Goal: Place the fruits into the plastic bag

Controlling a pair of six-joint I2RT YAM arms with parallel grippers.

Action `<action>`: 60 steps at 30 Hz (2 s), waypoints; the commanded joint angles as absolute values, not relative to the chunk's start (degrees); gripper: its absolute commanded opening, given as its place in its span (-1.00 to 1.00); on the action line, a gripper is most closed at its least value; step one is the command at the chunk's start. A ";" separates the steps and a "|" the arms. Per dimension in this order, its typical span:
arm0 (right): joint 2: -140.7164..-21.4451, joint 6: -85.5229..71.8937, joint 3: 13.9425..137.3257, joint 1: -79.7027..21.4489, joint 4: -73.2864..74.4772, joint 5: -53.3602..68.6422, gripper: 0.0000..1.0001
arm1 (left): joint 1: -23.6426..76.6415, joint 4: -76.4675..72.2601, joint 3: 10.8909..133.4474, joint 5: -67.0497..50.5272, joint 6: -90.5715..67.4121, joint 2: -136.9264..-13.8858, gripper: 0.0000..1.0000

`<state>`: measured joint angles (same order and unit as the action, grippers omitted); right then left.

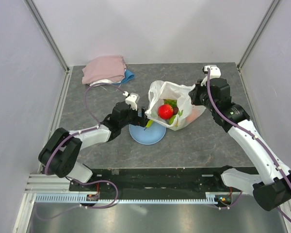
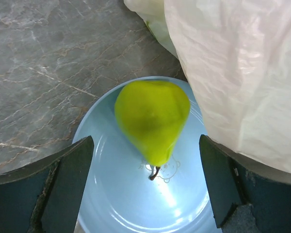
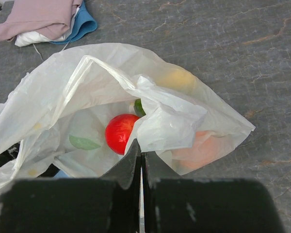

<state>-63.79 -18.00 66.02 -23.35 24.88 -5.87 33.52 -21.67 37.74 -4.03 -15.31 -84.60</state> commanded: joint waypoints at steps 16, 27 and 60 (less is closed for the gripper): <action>-62.67 -18.02 66.18 -22.94 23.64 -6.68 -1.00 | 36.12 -26.63 41.48 -4.39 -14.94 -93.07 0.83; -62.75 -18.02 66.09 -22.94 23.73 -6.68 -1.00 | 36.83 -28.04 42.54 -4.75 -16.35 -96.77 0.68; -62.84 -17.75 66.18 -22.68 23.64 -6.68 -1.00 | 36.91 -36.04 32.09 -4.40 -20.74 -85.97 -0.17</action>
